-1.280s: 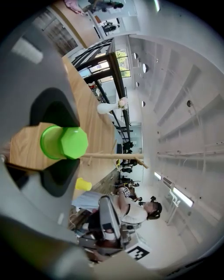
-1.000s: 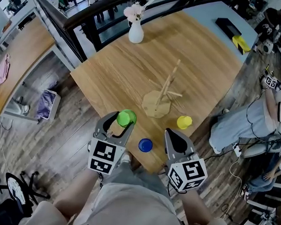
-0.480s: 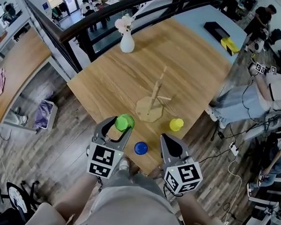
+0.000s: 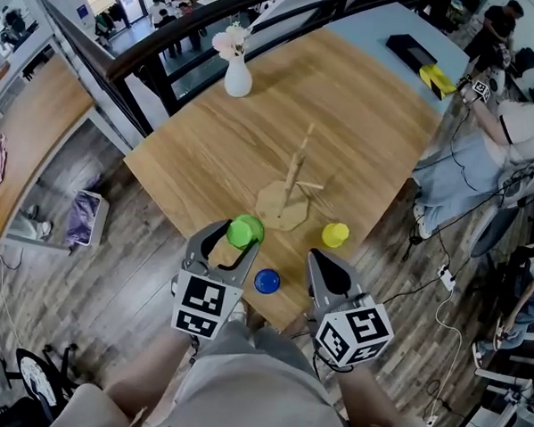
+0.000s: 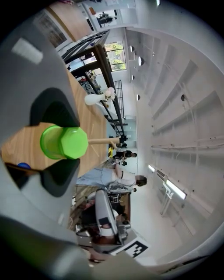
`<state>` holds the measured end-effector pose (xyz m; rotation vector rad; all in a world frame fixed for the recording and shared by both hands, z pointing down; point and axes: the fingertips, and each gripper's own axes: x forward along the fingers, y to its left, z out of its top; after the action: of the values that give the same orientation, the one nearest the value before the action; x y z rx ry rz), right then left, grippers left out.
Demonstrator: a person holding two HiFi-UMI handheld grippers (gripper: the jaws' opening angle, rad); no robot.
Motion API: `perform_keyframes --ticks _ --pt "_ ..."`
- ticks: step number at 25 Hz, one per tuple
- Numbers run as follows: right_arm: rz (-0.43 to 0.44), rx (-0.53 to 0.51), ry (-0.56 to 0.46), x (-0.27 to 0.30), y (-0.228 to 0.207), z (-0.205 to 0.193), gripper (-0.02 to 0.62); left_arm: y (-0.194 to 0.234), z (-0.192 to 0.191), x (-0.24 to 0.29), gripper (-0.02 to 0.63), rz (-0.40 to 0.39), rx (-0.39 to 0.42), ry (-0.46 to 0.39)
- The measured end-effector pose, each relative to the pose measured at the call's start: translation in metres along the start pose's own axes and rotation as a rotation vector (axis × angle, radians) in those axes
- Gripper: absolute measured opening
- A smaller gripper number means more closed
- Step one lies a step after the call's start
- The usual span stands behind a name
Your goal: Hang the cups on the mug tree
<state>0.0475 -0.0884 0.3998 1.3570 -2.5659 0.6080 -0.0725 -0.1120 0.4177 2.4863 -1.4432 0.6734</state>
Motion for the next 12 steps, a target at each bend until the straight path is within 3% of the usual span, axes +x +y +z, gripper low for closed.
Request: perform_keyframes --ticks 12 --pt "-0.048 0.031 0.015 0.009 -0.033 0.002 0.000 -0.016 -0.005 0.057 0.224 -0.057 0.032 0.029"
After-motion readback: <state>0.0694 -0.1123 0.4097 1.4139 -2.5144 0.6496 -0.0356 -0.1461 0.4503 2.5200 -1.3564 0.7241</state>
